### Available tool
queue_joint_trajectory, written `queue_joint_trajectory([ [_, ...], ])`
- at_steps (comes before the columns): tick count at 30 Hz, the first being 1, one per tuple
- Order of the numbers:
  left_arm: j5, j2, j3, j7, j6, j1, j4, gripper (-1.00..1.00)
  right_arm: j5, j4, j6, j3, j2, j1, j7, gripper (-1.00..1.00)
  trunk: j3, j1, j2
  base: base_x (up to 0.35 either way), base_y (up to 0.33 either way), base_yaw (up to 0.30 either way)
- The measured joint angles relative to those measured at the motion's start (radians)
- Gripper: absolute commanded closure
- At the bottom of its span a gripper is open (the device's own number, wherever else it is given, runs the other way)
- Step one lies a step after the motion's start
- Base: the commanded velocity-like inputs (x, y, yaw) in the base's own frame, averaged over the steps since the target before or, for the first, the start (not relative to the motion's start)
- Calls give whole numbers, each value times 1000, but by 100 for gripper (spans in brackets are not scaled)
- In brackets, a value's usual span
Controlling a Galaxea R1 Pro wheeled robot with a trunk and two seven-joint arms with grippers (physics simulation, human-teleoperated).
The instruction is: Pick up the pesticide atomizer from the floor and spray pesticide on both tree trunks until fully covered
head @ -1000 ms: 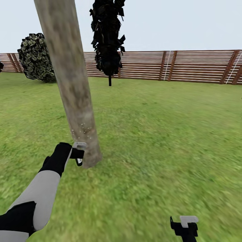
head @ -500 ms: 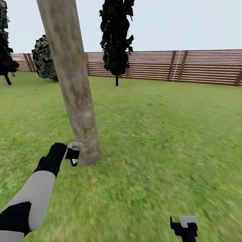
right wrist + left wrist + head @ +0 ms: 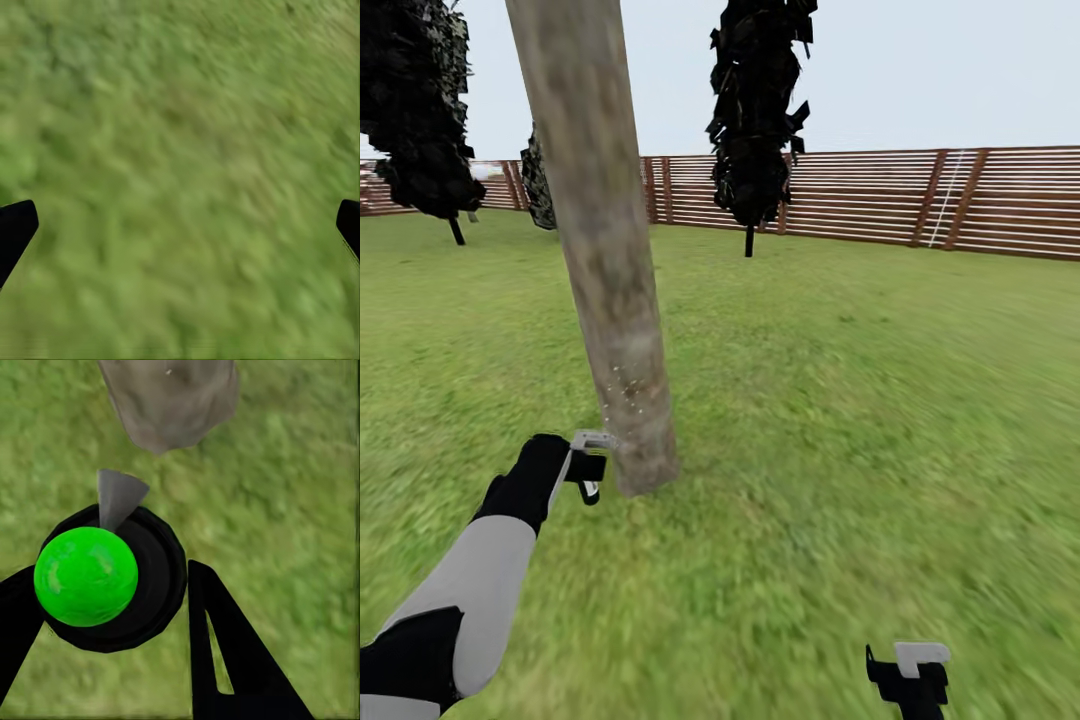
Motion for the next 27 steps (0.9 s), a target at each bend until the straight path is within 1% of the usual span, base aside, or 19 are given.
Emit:
queue_joint_trajectory([
  [3,32,-14,-4,-3,-1,16,1,100,0,0,0,0,0,0,0,-100,0,0,0,175,-244,93],
  [5,37,-23,-5,-4,-2,19,1,100,0,0,0,0,0,0,0,-100,0,0,0,175,-244,17],
  [8,35,-22,-4,-4,-3,21,1,100,0,0,0,0,-1,0,0,-100,0,0,0,175,-244,5],
  [11,25,-1,1,3,-9,35,1,100,0,0,0,0,-1,0,0,-100,0,0,0,175,-244,1],
  [14,22,47,1,8,-13,61,1,100,0,0,0,0,-1,0,0,-100,0,0,0,174,-244,0],
  [16,30,54,1,8,-13,75,1,100,0,0,0,0,-1,0,0,-100,0,0,0,173,-244,0],
  [17,36,52,-2,9,-14,92,1,100,0,0,0,0,-1,0,0,-100,0,0,0,171,-244,0],
  [18,39,47,-3,9,-24,97,2,100,0,0,0,0,-1,0,0,-100,0,0,0,171,-244,0],
  [20,46,25,-4,10,-60,101,3,100,0,0,0,0,-1,0,0,-100,0,0,0,170,-244,0],
  [21,45,12,-4,10,-71,103,3,100,0,0,0,0,-1,0,0,-100,0,0,0,167,-244,0],
  [23,39,3,-2,11,-80,107,3,100,0,0,0,0,-1,0,0,-100,0,0,0,154,-213,44],
  [25,34,6,1,11,-83,118,2,100,0,0,0,0,-1,-1,0,-100,0,0,0,76,-96,130],
  [27,29,17,7,11,-87,136,2,100,0,0,0,0,-1,0,0,-100,0,0,0,25,-31,222],
])
